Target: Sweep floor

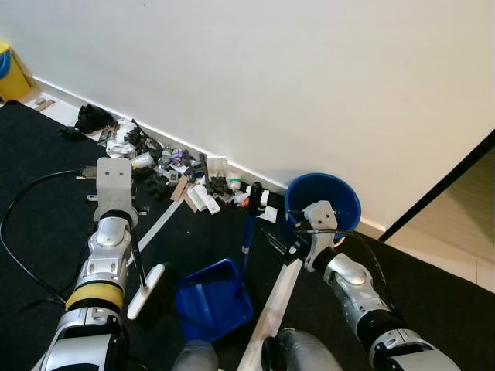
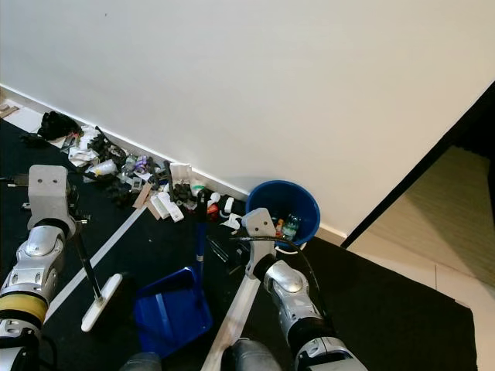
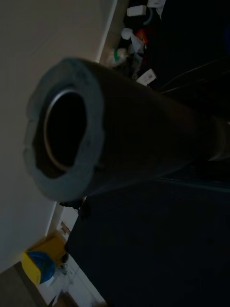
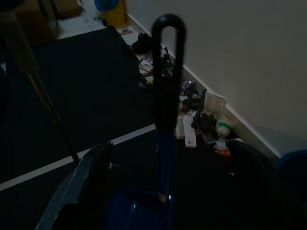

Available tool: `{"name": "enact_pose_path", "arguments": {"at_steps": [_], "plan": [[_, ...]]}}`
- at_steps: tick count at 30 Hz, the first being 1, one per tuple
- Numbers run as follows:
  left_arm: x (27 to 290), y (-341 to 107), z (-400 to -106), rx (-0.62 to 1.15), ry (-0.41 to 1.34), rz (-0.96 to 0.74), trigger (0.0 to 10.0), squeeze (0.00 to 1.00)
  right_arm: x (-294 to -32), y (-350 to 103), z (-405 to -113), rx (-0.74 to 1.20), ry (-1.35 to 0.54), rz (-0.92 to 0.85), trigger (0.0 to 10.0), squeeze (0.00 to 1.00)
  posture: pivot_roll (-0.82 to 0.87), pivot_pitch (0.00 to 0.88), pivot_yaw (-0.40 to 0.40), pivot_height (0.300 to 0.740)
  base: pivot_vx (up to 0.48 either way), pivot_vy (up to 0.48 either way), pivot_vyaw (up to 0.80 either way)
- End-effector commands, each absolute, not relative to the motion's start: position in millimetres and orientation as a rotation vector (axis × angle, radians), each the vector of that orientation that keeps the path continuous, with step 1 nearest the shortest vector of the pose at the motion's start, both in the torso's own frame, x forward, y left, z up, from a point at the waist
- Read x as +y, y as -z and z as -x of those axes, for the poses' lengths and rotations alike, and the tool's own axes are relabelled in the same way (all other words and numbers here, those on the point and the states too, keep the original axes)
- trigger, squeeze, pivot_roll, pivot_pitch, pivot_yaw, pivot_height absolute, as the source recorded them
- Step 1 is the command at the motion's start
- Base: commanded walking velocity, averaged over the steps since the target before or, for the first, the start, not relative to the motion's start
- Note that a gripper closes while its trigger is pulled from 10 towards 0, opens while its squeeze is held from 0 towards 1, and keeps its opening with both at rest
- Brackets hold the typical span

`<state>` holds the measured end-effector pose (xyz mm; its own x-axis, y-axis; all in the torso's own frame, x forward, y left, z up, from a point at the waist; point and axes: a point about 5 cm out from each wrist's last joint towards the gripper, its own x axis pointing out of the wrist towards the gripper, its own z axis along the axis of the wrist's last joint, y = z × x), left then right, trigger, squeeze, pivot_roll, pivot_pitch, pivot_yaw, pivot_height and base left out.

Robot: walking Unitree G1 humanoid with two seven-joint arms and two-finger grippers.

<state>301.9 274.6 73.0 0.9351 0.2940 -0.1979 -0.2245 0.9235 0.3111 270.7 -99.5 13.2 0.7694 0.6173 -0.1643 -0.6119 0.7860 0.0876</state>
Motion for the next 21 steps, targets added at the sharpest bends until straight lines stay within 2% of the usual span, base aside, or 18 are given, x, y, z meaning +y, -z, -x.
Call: {"name": "enact_pose_path", "arguments": {"at_steps": [1, 11, 17, 21], "plan": [[279.3, -81.9, -303.0, 0.218, -0.267, -0.339, 10.0, 0.00, -99.2, -14.5, -271.7, 0.181, -0.666, -0.040, 10.0, 0.00, 0.17, 0.011, -0.107, 0.740, 0.000, 0.000, 0.00], [276.0, -87.6, -303.6, 0.203, -0.217, -0.383, 10.0, 0.00, -110.0, -14.9, -271.7, 0.163, -0.603, -0.067, 10.0, 0.00, 0.18, 0.014, -0.108, 0.740, 0.000, 0.000, 0.00], [265.6, -96.8, -310.5, 0.164, -0.148, -0.384, 10.0, 0.00, -131.3, -20.2, -281.0, 0.127, -0.420, -0.095, 10.0, 0.00, 0.18, 0.020, -0.103, 0.740, 0.000, 0.000, 0.00], [261.8, -95.6, -311.8, 0.179, -0.124, -0.419, 10.0, 0.00, -134.7, -21.9, -280.7, 0.108, -0.402, -0.097, 10.0, 0.00, 0.18, 0.017, -0.096, 0.740, 0.000, -0.480, 0.00]]}}
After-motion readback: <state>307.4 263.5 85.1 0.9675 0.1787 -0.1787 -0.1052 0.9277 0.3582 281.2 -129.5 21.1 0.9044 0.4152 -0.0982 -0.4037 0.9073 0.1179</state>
